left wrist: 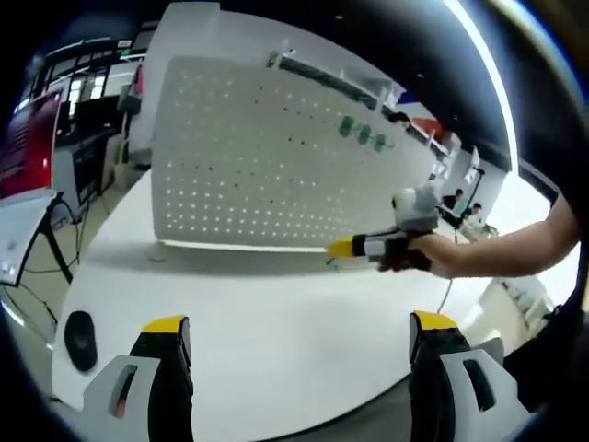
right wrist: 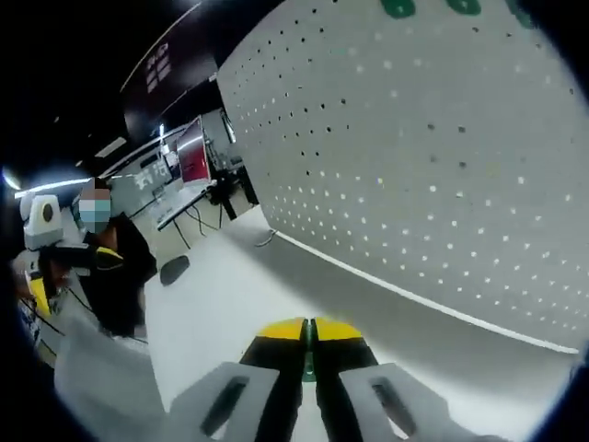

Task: Insert the hook assembly into the mounting plate slot until the hook locks in place.

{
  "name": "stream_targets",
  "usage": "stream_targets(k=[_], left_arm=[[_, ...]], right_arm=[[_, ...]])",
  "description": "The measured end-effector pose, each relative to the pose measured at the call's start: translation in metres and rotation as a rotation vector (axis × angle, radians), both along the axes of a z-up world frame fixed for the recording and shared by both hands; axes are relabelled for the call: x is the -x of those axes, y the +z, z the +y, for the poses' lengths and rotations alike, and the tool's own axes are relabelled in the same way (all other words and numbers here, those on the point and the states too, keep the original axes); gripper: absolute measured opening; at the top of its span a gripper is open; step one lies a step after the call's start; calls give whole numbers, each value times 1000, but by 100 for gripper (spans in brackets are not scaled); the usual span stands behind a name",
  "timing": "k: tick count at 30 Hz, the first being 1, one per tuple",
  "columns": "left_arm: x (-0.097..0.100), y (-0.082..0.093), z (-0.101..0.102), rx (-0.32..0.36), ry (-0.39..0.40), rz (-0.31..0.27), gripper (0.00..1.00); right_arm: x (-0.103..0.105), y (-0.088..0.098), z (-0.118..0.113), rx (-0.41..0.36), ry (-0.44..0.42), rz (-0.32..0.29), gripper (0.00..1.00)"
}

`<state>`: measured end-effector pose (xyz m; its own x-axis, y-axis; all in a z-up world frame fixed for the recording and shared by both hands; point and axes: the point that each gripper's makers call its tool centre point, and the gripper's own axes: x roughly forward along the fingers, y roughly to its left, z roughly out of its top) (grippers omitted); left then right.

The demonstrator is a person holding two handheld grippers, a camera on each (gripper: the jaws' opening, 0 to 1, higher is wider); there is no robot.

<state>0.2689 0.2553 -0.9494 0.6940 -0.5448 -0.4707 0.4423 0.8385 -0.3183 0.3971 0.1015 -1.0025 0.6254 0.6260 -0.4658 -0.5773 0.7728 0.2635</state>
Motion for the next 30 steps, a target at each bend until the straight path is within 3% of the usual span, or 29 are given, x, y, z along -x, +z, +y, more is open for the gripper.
stream_targets(k=[13,23,30], left_arm=[[-18,8,-20,18,-19,20,98],[-23,11,-39,36,-62,39,91],[-23,18,-49,105,-55,56,80]], right_arm=[[34,85,24,-191,-75,-111,0],[69,105,46,-281,-94,-96,0],[83,115,58,-300,-42,-130,0]])
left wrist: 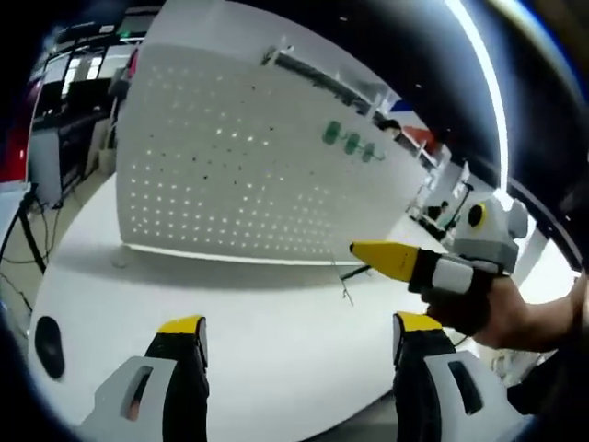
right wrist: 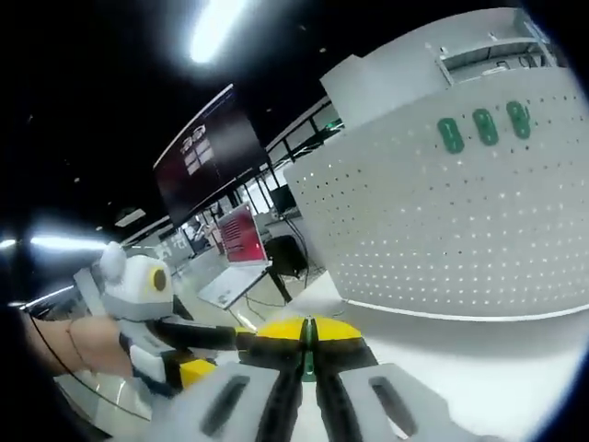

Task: Insert the hook assembly into the mounting plate slot until the hook locks in place.

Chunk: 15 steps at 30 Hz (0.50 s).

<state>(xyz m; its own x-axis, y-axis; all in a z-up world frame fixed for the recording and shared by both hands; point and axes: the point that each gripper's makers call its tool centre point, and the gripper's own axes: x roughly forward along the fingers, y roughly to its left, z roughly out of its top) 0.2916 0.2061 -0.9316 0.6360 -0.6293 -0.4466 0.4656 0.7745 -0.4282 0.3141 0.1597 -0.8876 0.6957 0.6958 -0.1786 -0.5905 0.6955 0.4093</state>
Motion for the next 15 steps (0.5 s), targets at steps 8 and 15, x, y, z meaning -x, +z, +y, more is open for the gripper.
stream_targets(k=[8,15], left_arm=[[0,11,-3,102,33,20,66],[0,22,-9,173,23,16,46]], right_arm=[[14,18,16,-49,35,-51,0],[19,33,25,-87,32,-97,0]])
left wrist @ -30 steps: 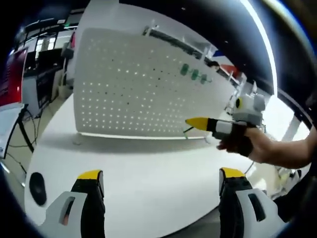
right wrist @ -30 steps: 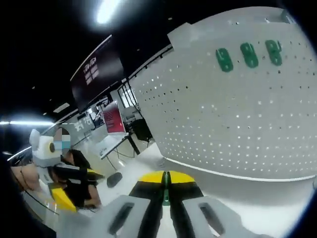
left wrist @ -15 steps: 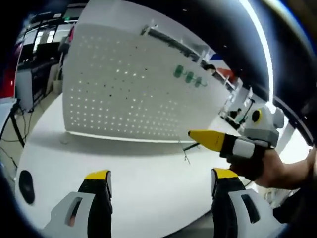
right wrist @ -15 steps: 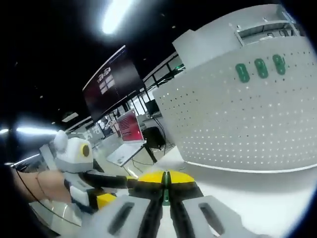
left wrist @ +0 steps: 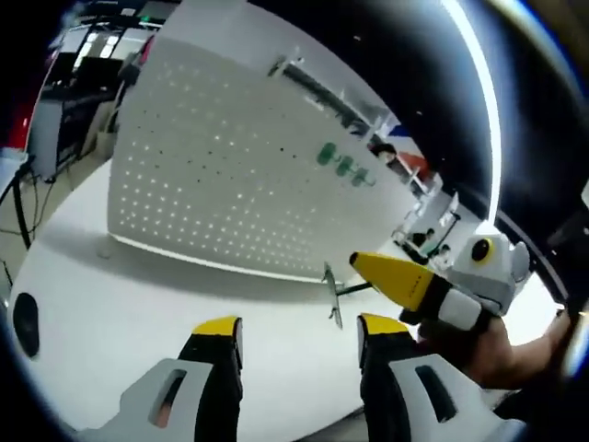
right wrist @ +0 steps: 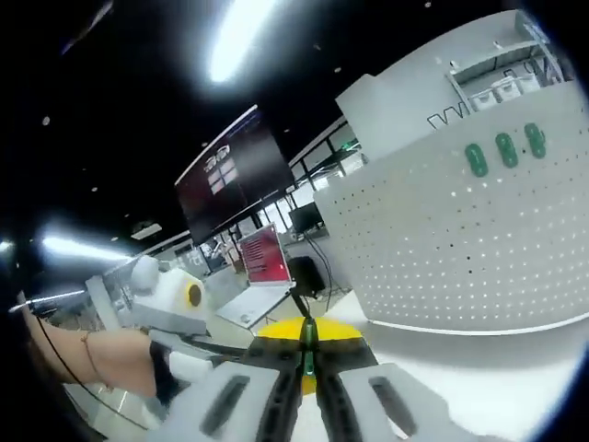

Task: Insert the hook assembly into the mounting plate slot until the hook locks in place.

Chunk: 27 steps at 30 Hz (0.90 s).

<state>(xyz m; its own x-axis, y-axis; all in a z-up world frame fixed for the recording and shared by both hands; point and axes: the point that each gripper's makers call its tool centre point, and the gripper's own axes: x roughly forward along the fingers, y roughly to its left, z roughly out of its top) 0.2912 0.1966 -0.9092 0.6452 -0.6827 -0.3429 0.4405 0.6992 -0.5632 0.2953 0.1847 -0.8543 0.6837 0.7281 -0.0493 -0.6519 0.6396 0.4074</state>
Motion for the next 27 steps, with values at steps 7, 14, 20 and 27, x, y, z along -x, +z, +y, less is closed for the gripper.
stream_targets(k=[7,14,20,27], left_arm=[[5,12,-10,86,-19,17,20],[5,19,-8,148,-14,28,10],[5,27,-9,169,-3,14,4],[5,29,-9,164,5,0,2]], right_arm=[[3,10,6,1,-2,-44,0],[3,16,11,8,-1,-75,0],[5,21,15,32,0,-111,0],[7,24,16,65,-1,-149,0]])
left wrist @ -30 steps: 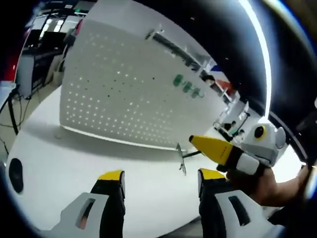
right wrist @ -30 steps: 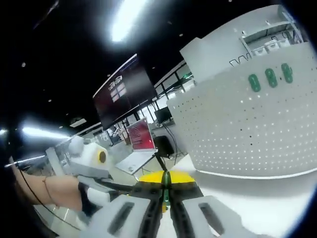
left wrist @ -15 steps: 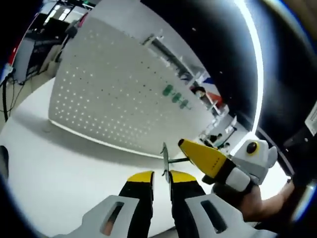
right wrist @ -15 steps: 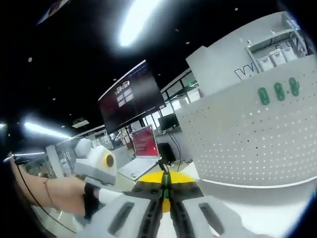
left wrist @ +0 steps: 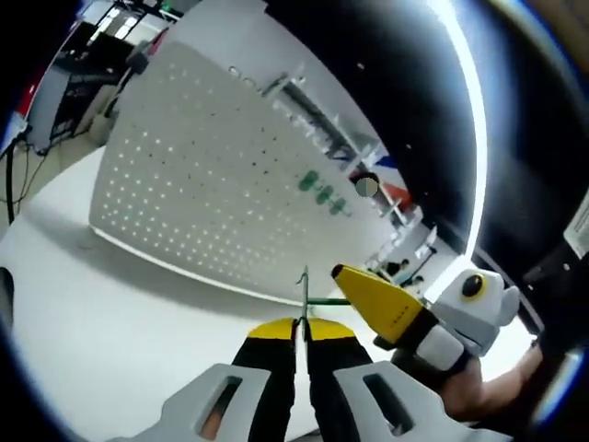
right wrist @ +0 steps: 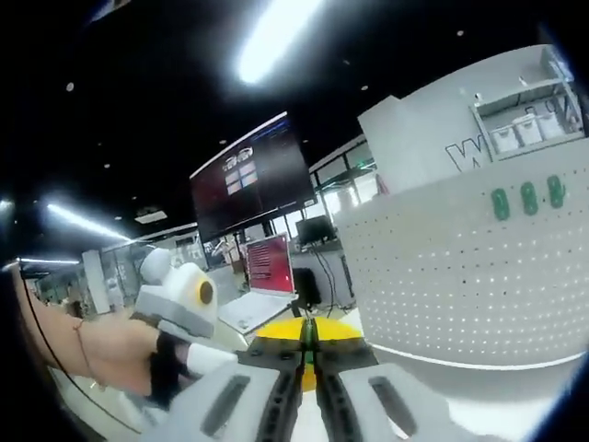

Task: Insert the hook assembly into the mounting plate slot until the hook locks in place.

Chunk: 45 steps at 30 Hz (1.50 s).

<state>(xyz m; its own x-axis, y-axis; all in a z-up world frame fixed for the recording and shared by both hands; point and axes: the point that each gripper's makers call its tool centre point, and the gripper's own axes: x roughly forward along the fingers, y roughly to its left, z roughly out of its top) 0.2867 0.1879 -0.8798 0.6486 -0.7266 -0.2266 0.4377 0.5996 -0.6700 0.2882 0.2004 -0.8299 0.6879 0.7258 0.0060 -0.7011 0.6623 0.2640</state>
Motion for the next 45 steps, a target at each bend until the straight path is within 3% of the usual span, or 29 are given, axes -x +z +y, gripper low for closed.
stream_targets(k=[8,10,11,15,18,29,33,35,45], left_arm=[[1,-1,4,-41,14,-32,1],[-2,-1,7,-40,29,-35,1],[-4,-2,12,-52,44,-42,1],[-10,-3,28,-135,79,-85,1],[-11,-1,32,-217,75,-137,1],[-9,6,21,-367,19,-285,1],[-7,15,15,-363,13,-337,1],[-6,19,14,-344,20,-342,1],[-10,21,14,-381,14,-372,1]], right_arm=[[1,-3,1,22,-3,19,0],[-1,3,-1,-52,-1,67,4],[-5,10,-8,-73,-20,58,7],[-8,22,-21,-94,3,82,10],[-4,17,-18,-108,61,161,11],[6,-8,1,-37,94,214,12],[4,-10,3,-46,91,220,12],[4,-10,4,-50,88,220,11],[2,-5,6,-47,85,193,6]])
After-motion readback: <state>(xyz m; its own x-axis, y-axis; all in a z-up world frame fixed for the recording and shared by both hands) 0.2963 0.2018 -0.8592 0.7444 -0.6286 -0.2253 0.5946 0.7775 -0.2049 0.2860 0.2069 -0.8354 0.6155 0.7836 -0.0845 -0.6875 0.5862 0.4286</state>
